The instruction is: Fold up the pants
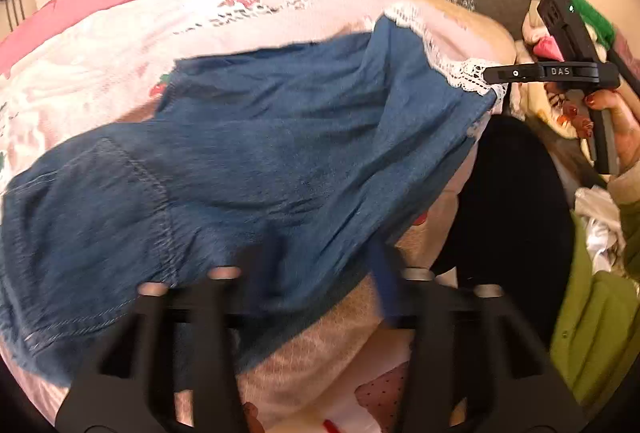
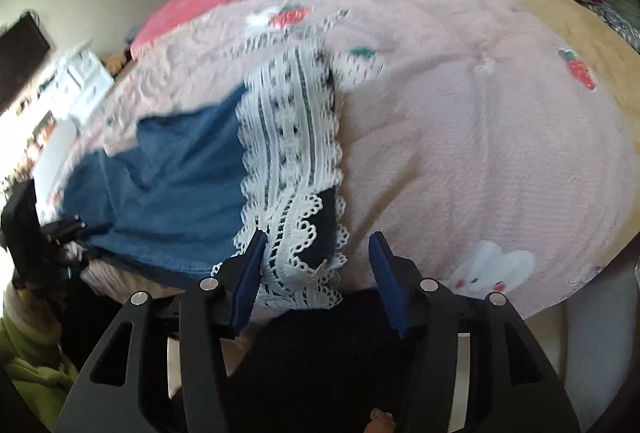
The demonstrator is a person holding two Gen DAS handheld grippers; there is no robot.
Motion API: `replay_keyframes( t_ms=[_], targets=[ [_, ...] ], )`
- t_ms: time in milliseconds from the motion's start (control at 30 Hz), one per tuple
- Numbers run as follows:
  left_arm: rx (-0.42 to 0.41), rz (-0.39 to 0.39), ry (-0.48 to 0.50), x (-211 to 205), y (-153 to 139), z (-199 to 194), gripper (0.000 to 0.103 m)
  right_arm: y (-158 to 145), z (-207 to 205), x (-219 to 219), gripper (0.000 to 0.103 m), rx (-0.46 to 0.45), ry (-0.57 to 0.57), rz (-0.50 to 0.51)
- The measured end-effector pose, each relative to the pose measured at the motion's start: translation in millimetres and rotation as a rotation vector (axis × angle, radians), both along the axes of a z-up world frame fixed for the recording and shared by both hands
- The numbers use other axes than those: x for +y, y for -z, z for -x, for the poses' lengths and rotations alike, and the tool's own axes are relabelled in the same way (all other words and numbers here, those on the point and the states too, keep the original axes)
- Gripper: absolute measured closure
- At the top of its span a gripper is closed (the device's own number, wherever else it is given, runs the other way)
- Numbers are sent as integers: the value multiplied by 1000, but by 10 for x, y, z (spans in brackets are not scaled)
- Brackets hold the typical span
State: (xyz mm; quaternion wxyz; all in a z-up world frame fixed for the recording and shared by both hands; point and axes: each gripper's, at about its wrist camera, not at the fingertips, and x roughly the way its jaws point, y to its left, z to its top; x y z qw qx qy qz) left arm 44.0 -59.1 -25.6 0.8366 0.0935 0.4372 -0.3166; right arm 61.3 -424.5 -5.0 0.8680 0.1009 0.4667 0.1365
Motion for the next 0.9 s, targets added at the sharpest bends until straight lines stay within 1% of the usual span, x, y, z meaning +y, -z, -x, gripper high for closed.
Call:
replay_keyframes(
  t_ms=[67, 133, 200, 267, 300, 367, 400, 467, 500, 567, 633, 667, 700, 733, 767, 800, 867, 900],
  targets=[
    [-14, 25, -21, 91, -113, 35, 56, -123, -26, 75, 50, -38, -18, 26],
    [-46, 37, -57, 200, -229, 53, 48, -211, -60, 179, 46, -68, -43, 39],
    [-78, 27, -100, 311, -318, 31, 44, -334, -141, 348, 45, -98, -104, 42],
    [-103, 11, -150, 434, -384, -11, 43, -490, -192, 475, 36, -158, -121, 52],
    [-109, 8, -174, 494, -400, -27, 41, -530, -221, 522, 34, -173, -128, 49],
    [-97, 7, -228, 629, -394, -97, 39, -588, -356, 751, 33, -183, -198, 42],
    [-96, -2, -256, 683, -379, -132, 39, -590, -462, 953, 33, -183, -243, 63],
    [-110, -49, -321, 776, -343, -200, 39, -565, -617, 1239, 33, -178, -316, 79],
    [-114, -54, -339, 815, -339, -218, 39, -531, -726, 1410, 33, -165, -351, 84],
    [-132, -62, -388, 945, -326, -232, 38, -419, -962, 1761, 34, -116, -428, 76],
    [-120, -81, -433, 1073, -272, -268, 38, -296, -1188, 2092, 35, -70, -487, 85],
    [-102, -84, -459, 1146, -234, -284, 38, -240, -1269, 2235, 36, -54, -514, 91],
    [-87, -70, -465, 1192, -206, -294, 38, -178, -1338, 2345, 36, -39, -524, 101],
    [-72, -41, -468, 1264, -181, -295, 38, -95, -1446, 2459, 38, -5, -541, 107],
    [-67, -29, -469, 1310, -174, -279, 38, -29, -1513, 2546, 48, 19, -554, 110],
    [-70, -29, -460, 1327, -163, -274, 38, 34, -1591, 2618, 56, 45, -556, 112],
    [-83, -44, -450, 1357, -158, -257, 38, 133, -1696, 2739, 97, 100, -595, 79],
    [-83, -45, -448, 1358, -149, -262, 38, 145, -1728, 2774, 99, 102, -594, 79]
  ],
)
